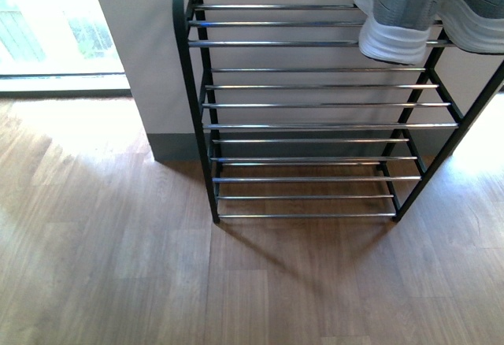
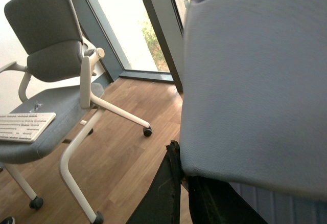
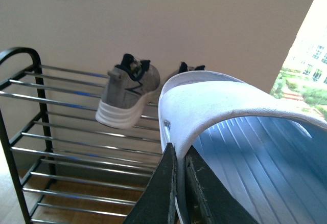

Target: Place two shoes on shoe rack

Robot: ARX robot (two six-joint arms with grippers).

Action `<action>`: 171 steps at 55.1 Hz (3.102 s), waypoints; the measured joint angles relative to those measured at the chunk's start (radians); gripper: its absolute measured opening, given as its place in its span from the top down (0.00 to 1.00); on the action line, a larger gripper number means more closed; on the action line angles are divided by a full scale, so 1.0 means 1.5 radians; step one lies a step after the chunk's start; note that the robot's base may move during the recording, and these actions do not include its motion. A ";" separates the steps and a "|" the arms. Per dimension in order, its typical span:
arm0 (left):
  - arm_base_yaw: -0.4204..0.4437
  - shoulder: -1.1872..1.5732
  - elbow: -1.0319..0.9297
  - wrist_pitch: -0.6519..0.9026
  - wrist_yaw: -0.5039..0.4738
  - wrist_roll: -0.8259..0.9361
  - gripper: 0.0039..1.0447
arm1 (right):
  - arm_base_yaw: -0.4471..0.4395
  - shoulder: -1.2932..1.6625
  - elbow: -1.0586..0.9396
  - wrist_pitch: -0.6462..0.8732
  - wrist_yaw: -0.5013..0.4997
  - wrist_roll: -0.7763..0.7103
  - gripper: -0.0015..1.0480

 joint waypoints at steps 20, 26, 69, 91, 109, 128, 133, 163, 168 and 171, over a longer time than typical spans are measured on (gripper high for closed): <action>0.000 0.001 0.000 0.000 -0.003 0.000 0.99 | 0.000 0.000 -0.001 0.000 -0.005 0.000 0.98; 0.000 0.001 -0.003 0.000 -0.002 0.000 0.99 | 0.000 0.000 -0.001 -0.001 -0.006 0.000 0.98; 0.000 0.001 -0.003 0.000 -0.002 0.000 0.99 | 0.142 0.675 0.313 0.221 0.085 0.122 0.98; 0.000 0.001 -0.003 0.000 -0.002 0.000 0.99 | 0.125 1.098 0.686 0.111 0.135 0.260 0.98; 0.000 0.001 -0.003 0.000 -0.002 0.000 0.99 | 0.115 1.251 0.785 0.128 0.181 0.328 0.98; 0.000 0.001 -0.003 0.000 -0.002 0.000 0.99 | 0.108 1.276 0.823 0.114 0.181 0.381 0.98; 0.000 0.001 -0.003 0.000 -0.002 0.000 0.99 | 0.108 1.271 0.818 0.135 0.167 0.393 0.98; 0.000 0.001 -0.003 0.000 -0.002 0.000 0.99 | 0.109 1.262 0.826 0.148 0.144 0.427 0.98; 0.000 0.001 -0.003 0.000 -0.002 0.000 0.99 | 0.113 1.262 0.826 0.148 0.148 0.437 0.98; 0.000 0.001 -0.003 0.000 -0.002 0.000 0.99 | 0.115 1.260 0.828 0.141 0.151 0.442 0.98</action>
